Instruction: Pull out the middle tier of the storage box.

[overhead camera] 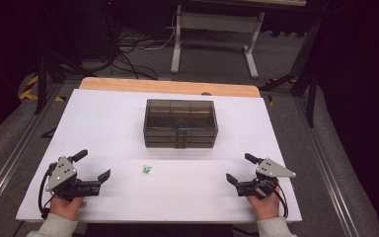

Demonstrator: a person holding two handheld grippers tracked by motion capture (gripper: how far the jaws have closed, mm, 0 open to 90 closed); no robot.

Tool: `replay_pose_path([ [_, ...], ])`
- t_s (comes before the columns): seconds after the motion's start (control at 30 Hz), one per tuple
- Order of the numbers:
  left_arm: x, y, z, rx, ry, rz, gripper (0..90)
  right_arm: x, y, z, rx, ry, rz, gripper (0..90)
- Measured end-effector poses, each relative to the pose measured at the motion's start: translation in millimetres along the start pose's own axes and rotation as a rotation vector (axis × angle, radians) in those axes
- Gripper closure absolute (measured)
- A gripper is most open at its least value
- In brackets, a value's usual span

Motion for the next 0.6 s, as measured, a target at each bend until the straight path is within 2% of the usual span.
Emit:
replay_pose_path([
  [0.07, 0.1, -0.7, 0.1, 0.003, 0.005, 0.014, 0.2, -0.1, -0.3, 0.5, 0.004, 0.003, 0.006, 0.1],
  [0.17, 0.2, -0.8, -0.2, 0.002, 0.004, 0.013, 0.2, 0.0, -0.6, 0.7, 0.001, 0.014, 0.001, 0.0],
  [0.37, 0.3, 1.9, -1.9, 0.011, 0.001, -0.017, 0.2, 0.0, -0.1, 1.3, 0.012, 0.020, 0.001, 0.0],
  [0.6, 0.4, 2.2, -2.1, 0.010, 0.002, -0.019, 0.2, 0.2, -1.0, 0.2, 0.014, 0.022, 0.006, 0.0],
])
Point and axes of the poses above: each handheld gripper's, and its own axes: z roughly backward along the jaws, x roughly out of its underside, y roughly to its right, the point moved 3 cm from there along -z, roughly forward along the jaws, and after that the axes turned 3 degrees about z, right-handed, at the moved point
